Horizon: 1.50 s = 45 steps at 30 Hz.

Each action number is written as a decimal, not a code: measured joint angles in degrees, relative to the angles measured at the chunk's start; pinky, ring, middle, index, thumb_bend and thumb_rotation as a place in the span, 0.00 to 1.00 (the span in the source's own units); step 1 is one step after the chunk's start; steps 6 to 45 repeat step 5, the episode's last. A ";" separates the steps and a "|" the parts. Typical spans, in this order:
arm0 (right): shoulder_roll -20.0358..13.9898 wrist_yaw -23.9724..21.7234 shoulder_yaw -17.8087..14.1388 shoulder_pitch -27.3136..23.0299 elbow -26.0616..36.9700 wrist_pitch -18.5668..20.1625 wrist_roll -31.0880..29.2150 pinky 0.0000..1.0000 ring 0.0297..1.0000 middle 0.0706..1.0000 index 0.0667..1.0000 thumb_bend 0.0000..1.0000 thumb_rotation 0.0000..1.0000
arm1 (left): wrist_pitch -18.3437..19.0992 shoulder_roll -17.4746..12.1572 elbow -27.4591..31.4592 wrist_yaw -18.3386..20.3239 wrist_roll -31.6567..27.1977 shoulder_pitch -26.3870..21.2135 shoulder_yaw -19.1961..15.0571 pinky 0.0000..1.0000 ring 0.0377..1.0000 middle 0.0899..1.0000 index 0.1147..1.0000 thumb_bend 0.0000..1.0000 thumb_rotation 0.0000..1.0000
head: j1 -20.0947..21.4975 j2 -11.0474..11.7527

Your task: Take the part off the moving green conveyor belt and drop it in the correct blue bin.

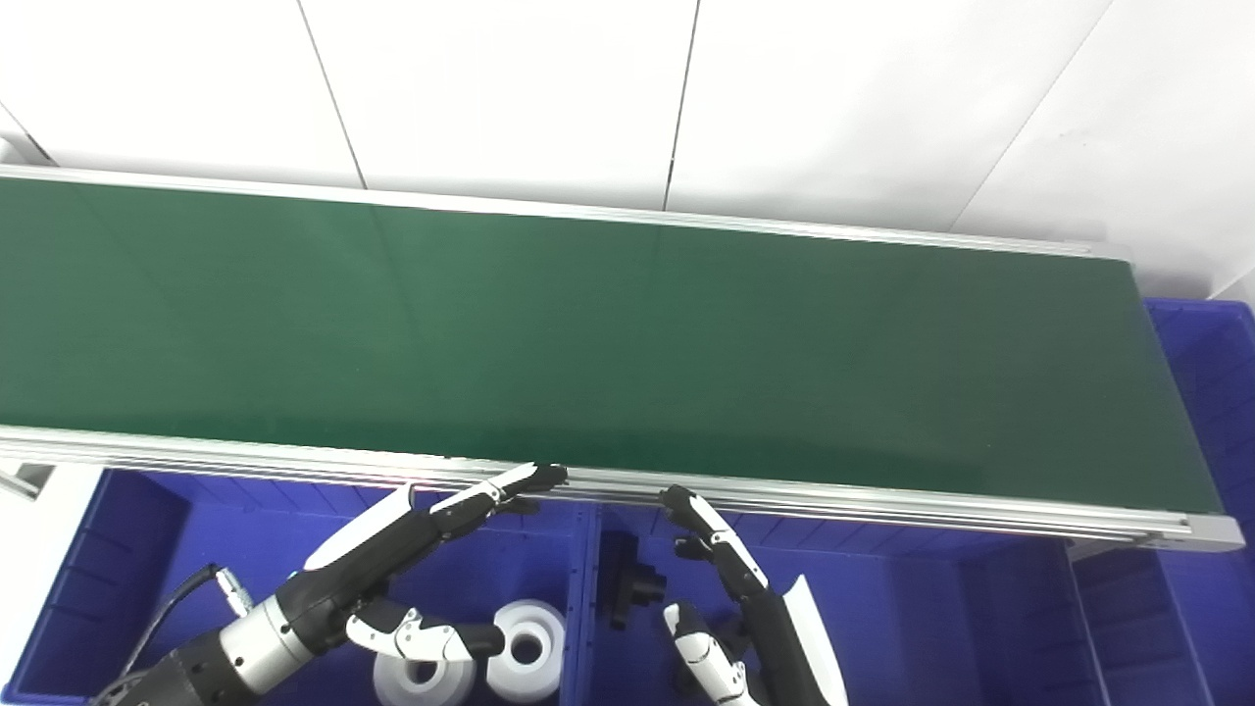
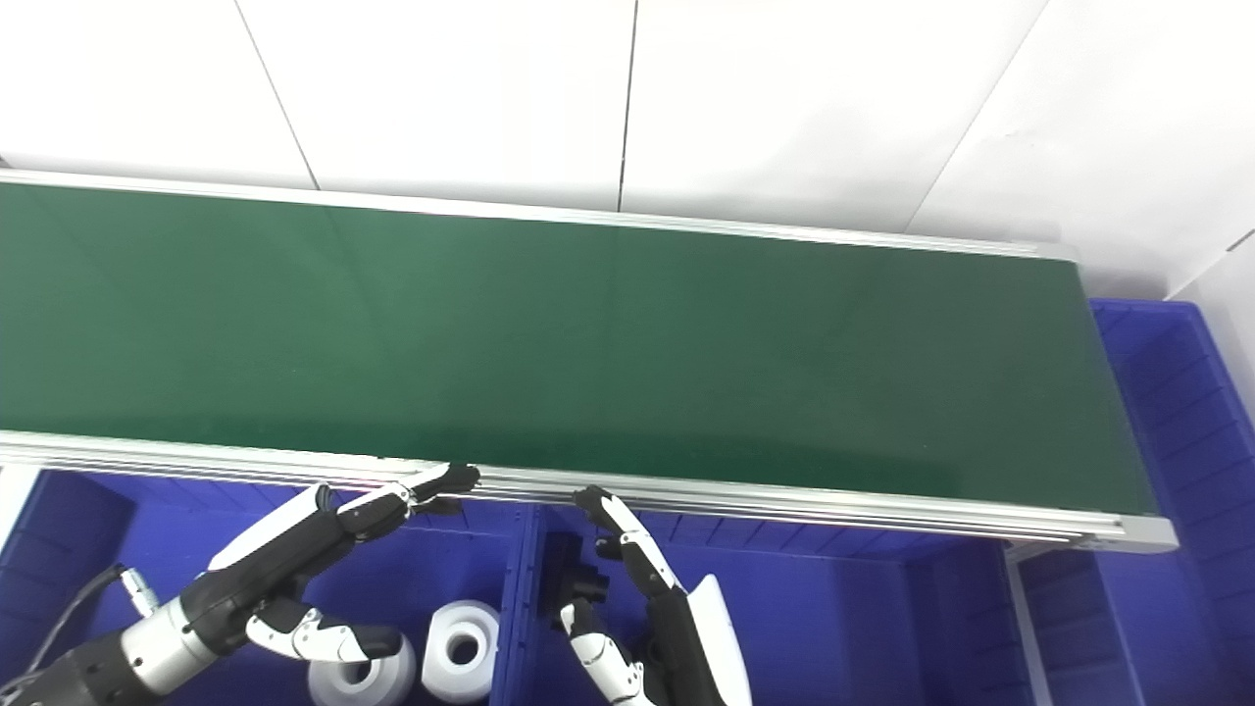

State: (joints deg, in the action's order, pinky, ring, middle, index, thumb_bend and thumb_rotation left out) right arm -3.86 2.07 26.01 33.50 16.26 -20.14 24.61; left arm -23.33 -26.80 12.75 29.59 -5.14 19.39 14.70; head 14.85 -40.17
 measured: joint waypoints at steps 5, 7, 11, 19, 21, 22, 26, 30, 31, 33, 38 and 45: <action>0.00 -0.06 0.01 0.17 0.21 0.00 0.02 0.79 0.87 0.92 0.88 0.40 0.89 | 0.00 0.00 0.02 -0.06 0.02 0.13 -0.12 0.88 0.95 0.97 0.93 0.35 0.55 | 0.00 0.17; 0.00 -0.06 0.01 0.17 0.21 0.00 0.02 0.79 0.87 0.92 0.88 0.40 0.89 | 0.00 0.00 0.02 -0.06 0.02 0.13 -0.12 0.88 0.95 0.97 0.93 0.35 0.55 | 0.00 0.17; 0.00 -0.06 0.01 0.17 0.21 0.00 0.02 0.79 0.87 0.92 0.88 0.40 0.89 | 0.00 0.00 0.02 -0.06 0.02 0.13 -0.12 0.88 0.95 0.97 0.93 0.35 0.55 | 0.00 0.17; 0.00 -0.06 0.01 0.17 0.21 0.00 0.02 0.79 0.87 0.92 0.88 0.40 0.89 | 0.00 0.00 0.02 -0.06 0.02 0.13 -0.12 0.88 0.95 0.97 0.93 0.35 0.55 | 0.00 0.17; 0.00 -0.06 0.01 0.17 0.21 0.00 0.02 0.79 0.87 0.92 0.88 0.40 0.89 | 0.00 0.00 0.02 -0.06 0.02 0.13 -0.12 0.88 0.95 0.97 0.93 0.35 0.55 | 0.00 0.17; 0.00 -0.06 0.01 0.17 0.21 0.00 0.02 0.79 0.87 0.92 0.88 0.40 0.89 | 0.00 0.00 0.02 -0.06 0.02 0.13 -0.12 0.88 0.95 0.97 0.93 0.35 0.55 | 0.00 0.17; 0.00 -0.06 0.01 0.17 0.21 0.00 0.02 0.79 0.87 0.92 0.88 0.40 0.89 | 0.00 0.00 0.02 -0.06 0.02 0.13 -0.12 0.88 0.95 0.97 0.93 0.35 0.55 | 0.00 0.17; 0.00 -0.06 0.01 0.17 0.21 0.00 0.02 0.79 0.87 0.92 0.88 0.40 0.89 | 0.00 0.00 0.02 -0.06 0.02 0.13 -0.12 0.88 0.95 0.97 0.93 0.35 0.55 | 0.00 0.17; 0.00 -0.06 0.01 0.17 0.21 0.00 0.02 0.79 0.87 0.92 0.88 0.40 0.89 | 0.00 0.00 0.02 -0.06 0.02 0.13 -0.12 0.88 0.95 0.97 0.93 0.35 0.55 | 0.00 0.17; 0.00 -0.06 0.01 0.17 0.21 0.00 0.02 0.79 0.87 0.92 0.88 0.40 0.89 | 0.00 0.00 0.02 -0.06 0.02 0.13 -0.12 0.88 0.95 0.97 0.93 0.35 0.55 | 0.00 0.17; 0.00 -0.06 0.01 0.17 0.21 0.00 0.02 0.79 0.87 0.92 0.88 0.40 0.89 | 0.00 0.00 0.02 -0.06 0.02 0.13 -0.12 0.88 0.95 0.97 0.93 0.35 0.55 | 0.00 0.17; 0.00 -0.06 0.01 0.17 0.21 0.00 0.02 0.79 0.87 0.92 0.88 0.40 0.89 | 0.00 0.00 0.02 -0.06 0.02 0.13 -0.12 0.88 0.95 0.97 0.93 0.35 0.55 | 0.00 0.17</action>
